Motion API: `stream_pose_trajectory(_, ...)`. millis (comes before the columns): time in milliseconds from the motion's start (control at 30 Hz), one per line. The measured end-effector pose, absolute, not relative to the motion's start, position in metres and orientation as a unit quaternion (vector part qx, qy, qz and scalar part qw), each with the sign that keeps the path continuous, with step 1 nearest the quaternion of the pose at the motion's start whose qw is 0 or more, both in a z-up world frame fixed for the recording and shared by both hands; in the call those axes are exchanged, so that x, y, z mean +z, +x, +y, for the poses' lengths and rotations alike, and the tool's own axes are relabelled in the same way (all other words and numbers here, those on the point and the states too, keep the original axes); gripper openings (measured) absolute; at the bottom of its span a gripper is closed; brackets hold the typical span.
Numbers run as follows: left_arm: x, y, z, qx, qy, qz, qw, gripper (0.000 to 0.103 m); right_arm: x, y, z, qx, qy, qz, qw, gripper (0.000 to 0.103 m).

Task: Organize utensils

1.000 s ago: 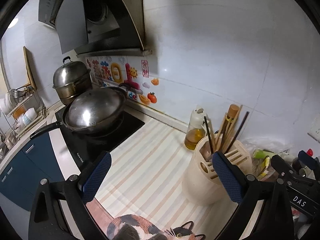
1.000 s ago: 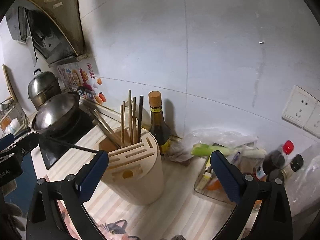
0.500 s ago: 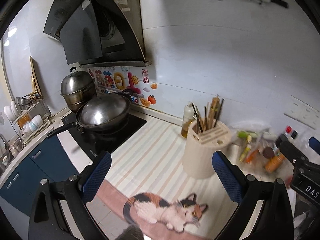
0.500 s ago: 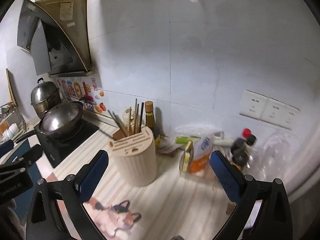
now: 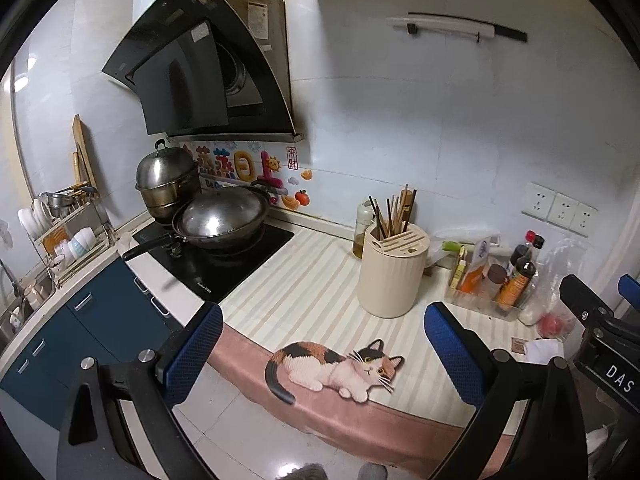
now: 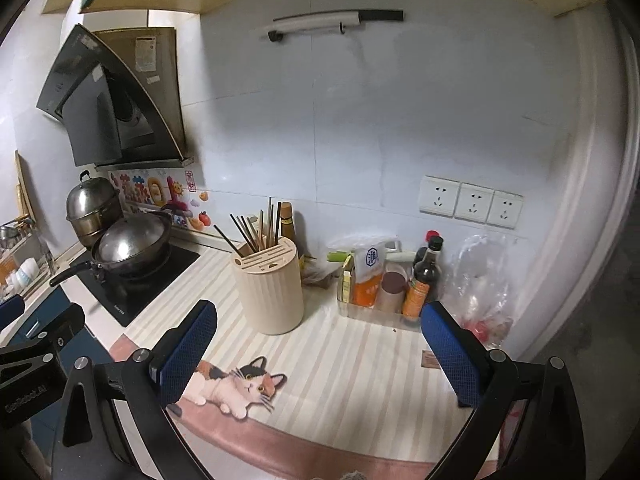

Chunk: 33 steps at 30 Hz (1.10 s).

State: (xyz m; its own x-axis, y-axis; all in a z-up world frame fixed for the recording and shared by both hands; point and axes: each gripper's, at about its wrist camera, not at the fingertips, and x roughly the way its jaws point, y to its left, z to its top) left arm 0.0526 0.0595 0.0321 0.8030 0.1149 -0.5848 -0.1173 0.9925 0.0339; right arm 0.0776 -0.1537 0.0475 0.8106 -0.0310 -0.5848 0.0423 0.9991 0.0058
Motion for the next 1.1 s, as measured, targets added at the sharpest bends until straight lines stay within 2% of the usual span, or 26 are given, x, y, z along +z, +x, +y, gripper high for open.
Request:
stream_pose_trajectory(333,0.042,0.022,0.055,0.063,-0.011,0.307,0.95,0.103,0.08,0.037,-0.155,-0.02,-0.002,0.282,0.959,0.103)
stream_pose_trajectory(667,0.043,0.034,0.044,0.073,-0.009,0.339,0.938,0.103,0.081,0.06,-0.162,-0.004,-0.01,0.313,0.95,0.103)
stream_pose_trajectory(1100,0.04,0.044,0.035,0.077,-0.013,0.343,0.936,0.103,0.074,0.08,-0.17,0.007,-0.017,0.325,0.945,0.103)
